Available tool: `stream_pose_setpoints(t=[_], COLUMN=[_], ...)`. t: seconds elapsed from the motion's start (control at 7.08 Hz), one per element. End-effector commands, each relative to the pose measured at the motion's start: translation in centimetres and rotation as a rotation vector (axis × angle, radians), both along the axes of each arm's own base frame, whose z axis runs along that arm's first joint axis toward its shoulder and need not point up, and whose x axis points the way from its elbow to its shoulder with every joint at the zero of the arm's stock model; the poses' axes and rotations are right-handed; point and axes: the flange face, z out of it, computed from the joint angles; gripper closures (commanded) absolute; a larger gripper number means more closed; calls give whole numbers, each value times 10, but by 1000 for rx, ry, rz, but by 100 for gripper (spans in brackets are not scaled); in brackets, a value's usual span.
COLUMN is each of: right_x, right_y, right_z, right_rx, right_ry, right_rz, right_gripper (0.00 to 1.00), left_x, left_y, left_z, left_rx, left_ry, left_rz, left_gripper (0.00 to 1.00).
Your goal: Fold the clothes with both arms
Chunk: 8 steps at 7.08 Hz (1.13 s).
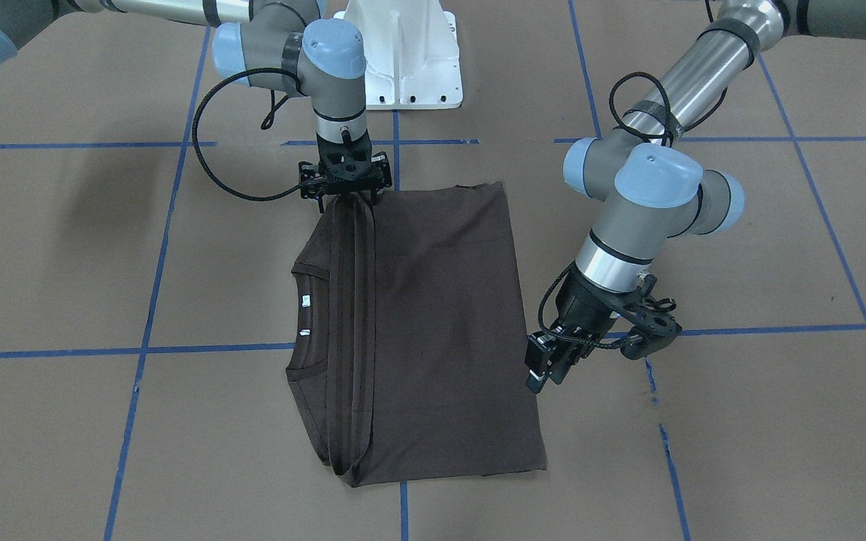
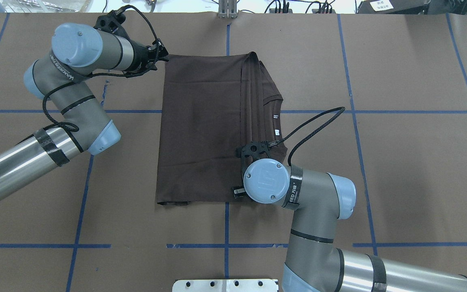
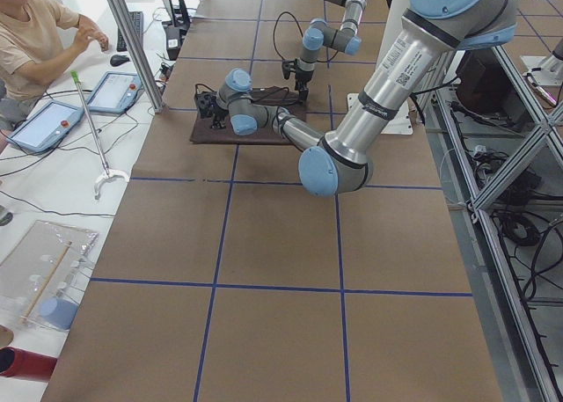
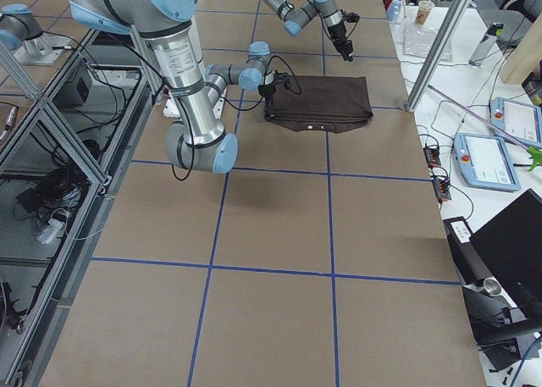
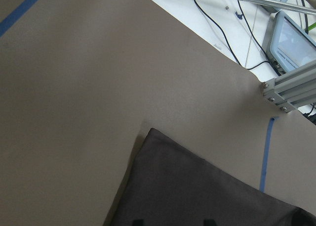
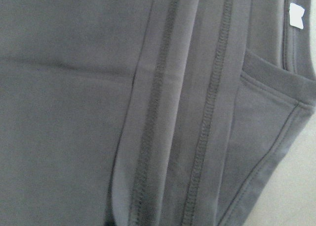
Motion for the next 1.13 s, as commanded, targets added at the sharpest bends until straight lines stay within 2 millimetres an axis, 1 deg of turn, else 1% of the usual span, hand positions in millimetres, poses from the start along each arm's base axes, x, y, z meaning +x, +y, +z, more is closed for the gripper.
stream_pose_setpoints(t=[0.0, 0.14, 0.28, 0.42, 0.57, 0.71, 0.85, 0.99], right_x=[21, 61, 112, 110, 99, 89, 77, 72], right_y=[-14, -5, 18, 25, 21, 17, 14, 15], right_z=[22, 48, 76, 68, 56, 42, 27, 11], right_rx=[40, 71, 66, 64, 68, -12, -130, -271], right_ry=[36, 55, 62, 49, 35, -9, -71, -145], right_rz=[-30, -69, -86, -84, -78, 29, 170, 323], right_gripper=[0, 0, 0, 0, 0, 0, 0, 5], left_x=[-1, -2, -3, -4, -6, -9, -18, -25], left_y=[1, 1, 3, 4, 6, 9, 18, 26], left_z=[0, -1, -4, -7, -12, -20, -25, -26], left_rx=[-1, 1, 5, 8, 14, 28, 43, 49], left_ry=[2, 4, 7, 11, 17, 30, 44, 56], left_rz=[-1, -1, -1, -1, 0, -1, -1, 7], left_gripper=[49, 49, 49, 49, 49, 49, 49, 49])
